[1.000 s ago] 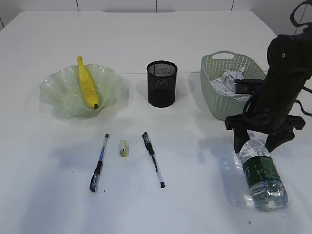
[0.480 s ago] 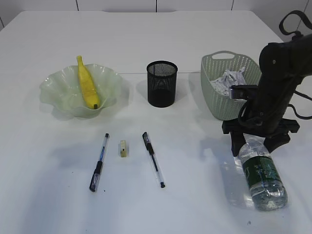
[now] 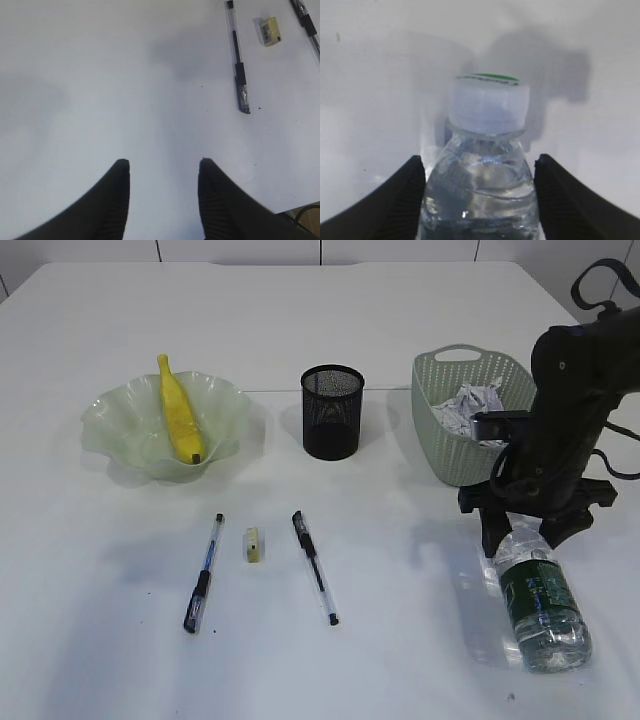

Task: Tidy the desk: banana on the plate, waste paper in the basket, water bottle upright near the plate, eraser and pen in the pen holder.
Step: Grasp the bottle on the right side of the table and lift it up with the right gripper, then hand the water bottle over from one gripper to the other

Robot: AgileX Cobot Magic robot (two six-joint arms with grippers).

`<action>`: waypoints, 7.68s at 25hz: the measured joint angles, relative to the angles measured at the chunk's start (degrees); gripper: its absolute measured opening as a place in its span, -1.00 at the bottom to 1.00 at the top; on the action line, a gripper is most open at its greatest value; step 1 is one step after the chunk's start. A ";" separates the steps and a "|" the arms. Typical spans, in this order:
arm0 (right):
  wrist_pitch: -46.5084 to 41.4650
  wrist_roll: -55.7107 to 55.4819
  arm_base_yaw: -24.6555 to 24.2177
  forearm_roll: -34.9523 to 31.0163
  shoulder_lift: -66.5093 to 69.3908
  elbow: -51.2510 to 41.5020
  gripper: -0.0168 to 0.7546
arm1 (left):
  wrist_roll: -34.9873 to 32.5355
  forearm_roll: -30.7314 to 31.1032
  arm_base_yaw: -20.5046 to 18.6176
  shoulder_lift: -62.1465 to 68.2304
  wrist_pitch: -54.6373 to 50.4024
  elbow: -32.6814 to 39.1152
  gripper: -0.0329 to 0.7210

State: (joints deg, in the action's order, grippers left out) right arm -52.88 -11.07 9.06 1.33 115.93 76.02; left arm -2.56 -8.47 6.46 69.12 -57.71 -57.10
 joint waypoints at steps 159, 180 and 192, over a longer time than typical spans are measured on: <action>-9.47 107.61 11.44 -97.74 -26.48 -8.52 -0.09 | 64.20 64.88 14.15 4.02 119.34 25.28 0.70; -9.20 109.27 15.45 -98.89 -26.48 -7.67 -0.09 | 65.94 65.64 14.28 4.11 120.73 25.21 0.33; -8.99 109.27 15.45 -98.57 -26.48 -7.67 -0.09 | 66.07 65.67 14.31 4.11 120.26 25.21 0.19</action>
State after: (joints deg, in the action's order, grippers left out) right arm -61.86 98.21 24.51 -97.24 89.45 68.35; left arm 63.51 57.20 20.77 73.23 62.55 -31.89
